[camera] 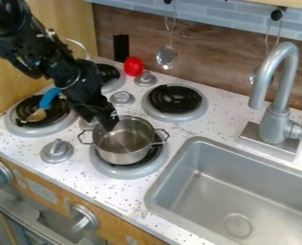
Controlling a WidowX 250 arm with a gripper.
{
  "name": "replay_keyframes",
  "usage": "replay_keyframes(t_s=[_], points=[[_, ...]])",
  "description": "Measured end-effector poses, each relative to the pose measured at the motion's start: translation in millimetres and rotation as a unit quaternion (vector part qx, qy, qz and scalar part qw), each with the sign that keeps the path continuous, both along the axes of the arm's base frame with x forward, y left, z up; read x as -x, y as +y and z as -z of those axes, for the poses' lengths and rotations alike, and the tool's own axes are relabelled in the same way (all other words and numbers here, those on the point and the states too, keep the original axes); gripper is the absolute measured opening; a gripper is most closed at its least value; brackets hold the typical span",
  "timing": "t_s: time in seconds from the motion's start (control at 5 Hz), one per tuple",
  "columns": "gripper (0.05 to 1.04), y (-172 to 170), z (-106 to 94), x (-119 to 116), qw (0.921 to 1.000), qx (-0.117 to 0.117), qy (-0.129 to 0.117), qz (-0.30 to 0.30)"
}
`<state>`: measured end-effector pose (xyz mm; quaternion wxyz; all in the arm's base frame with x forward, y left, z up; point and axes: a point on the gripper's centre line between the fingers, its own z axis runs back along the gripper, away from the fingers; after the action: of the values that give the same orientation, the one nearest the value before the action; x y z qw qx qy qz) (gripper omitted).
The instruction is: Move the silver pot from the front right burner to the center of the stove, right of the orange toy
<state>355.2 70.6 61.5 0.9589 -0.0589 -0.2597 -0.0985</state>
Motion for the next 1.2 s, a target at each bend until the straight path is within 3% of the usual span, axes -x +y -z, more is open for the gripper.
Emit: replay_keyframes(t_s=[0.2, 0.4, 0.8, 1.0, 1.2], points=[[1.0, 4, 0.5, -12, 0.9999, 0.009, -0.009, -0.004], [0.949, 4, 8.9, -11, 0.9999, 0.01, 0.001, -0.005], [0.364, -4, 23.7, 0, 1.0, 0.006, 0.005, 0.002], [0.17, -7, 26.6, 2, 1.0, 0.006, 0.005, 0.002], [0.125, -7, 26.1, 1, 1.0, 0.007, 0.004, 0.001]])
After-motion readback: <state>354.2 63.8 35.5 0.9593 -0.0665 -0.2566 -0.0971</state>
